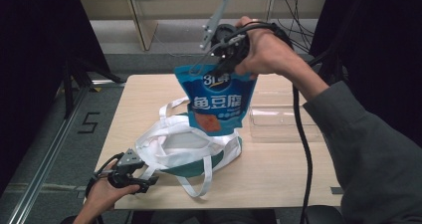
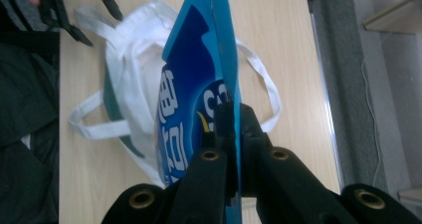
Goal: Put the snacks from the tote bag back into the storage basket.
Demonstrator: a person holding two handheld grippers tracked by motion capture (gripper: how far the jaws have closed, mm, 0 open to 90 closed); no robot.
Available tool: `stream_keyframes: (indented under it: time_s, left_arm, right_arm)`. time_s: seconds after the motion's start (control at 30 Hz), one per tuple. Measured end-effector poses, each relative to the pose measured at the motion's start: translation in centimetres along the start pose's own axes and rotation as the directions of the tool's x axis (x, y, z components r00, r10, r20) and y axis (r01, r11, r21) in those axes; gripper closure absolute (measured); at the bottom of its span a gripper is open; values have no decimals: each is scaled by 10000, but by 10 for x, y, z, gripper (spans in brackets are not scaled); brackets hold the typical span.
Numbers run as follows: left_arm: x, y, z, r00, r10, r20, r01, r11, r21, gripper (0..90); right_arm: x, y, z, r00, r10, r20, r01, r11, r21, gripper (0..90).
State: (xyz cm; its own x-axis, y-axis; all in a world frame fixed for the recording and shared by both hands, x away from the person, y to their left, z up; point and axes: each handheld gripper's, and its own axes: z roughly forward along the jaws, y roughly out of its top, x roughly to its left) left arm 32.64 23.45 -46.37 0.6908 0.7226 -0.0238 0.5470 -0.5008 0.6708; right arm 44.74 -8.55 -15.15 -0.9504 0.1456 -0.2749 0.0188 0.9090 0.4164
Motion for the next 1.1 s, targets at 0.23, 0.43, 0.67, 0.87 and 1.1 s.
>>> stream_keyframes:
  time_s: [0.23, 0.43, 0.67, 0.87, 1.1]
  left_arm:
    - [2, 0, -1, 9996, -189, 208, 192, 9997, -146, 238]
    - [2, 0, 0, 9988, -412, 274, 417, 9990, -179, 236]
    - [2, 0, 0, 9990, -386, 234, 390, 9991, -163, 231]
    - [-1, 2, -2, 9993, -176, 325, 181, 9997, -151, 221]
    - [-4, 1, -4, 9989, -301, 356, 313, 9989, -336, 225]
  right_arm:
    - [-9, -44, -2, 9986, 487, 193, -494, 9983, 323, 900]
    - [-17, -76, -5, 9926, 1114, 473, -1137, 9924, 479, 900]
    - [-29, -103, -15, 9875, 1365, 790, -1414, 9881, 610, 900]
    - [-35, -115, -21, 9896, 1157, 856, -1223, 9896, 761, 900]
    - [-43, -129, -28, 9817, 1654, 946, -1739, 9807, 898, 900]
